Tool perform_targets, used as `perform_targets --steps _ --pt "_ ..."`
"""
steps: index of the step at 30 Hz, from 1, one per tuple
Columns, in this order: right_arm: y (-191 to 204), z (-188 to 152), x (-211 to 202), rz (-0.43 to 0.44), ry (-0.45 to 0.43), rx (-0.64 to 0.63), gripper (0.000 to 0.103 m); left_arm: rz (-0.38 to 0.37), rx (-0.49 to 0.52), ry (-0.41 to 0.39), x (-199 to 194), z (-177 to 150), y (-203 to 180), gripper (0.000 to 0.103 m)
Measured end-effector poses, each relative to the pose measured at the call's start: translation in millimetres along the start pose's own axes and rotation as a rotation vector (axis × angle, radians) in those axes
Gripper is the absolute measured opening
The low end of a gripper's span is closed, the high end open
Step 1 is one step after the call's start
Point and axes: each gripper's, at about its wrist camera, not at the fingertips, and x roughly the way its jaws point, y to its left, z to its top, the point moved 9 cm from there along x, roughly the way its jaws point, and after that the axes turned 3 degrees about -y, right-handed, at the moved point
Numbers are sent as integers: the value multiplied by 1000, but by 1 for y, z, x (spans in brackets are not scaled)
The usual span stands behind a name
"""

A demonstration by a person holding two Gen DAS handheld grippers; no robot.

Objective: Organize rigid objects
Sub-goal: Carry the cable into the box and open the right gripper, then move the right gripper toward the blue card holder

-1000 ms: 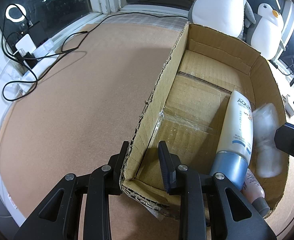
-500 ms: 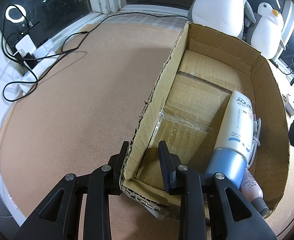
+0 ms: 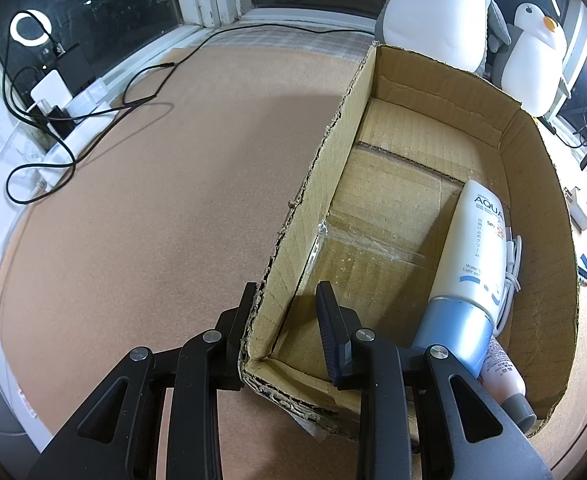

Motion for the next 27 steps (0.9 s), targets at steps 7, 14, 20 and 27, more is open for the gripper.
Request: perform_targets --steps 7,14,20,27 --pt "-55 -2 -25 -44 -29 -7 54 4 2 0 0 1 2 27" --pt "-97 -5 -23 -134 0 -63 54 14 4 2 0 2 3 27" --pt "-97 -7 -5 -186 42 -177 54 17 2 4 3 4 7 27" --pt "-95 -10 19 -209 84 -241 54 17 3 4 3 3 6 27"
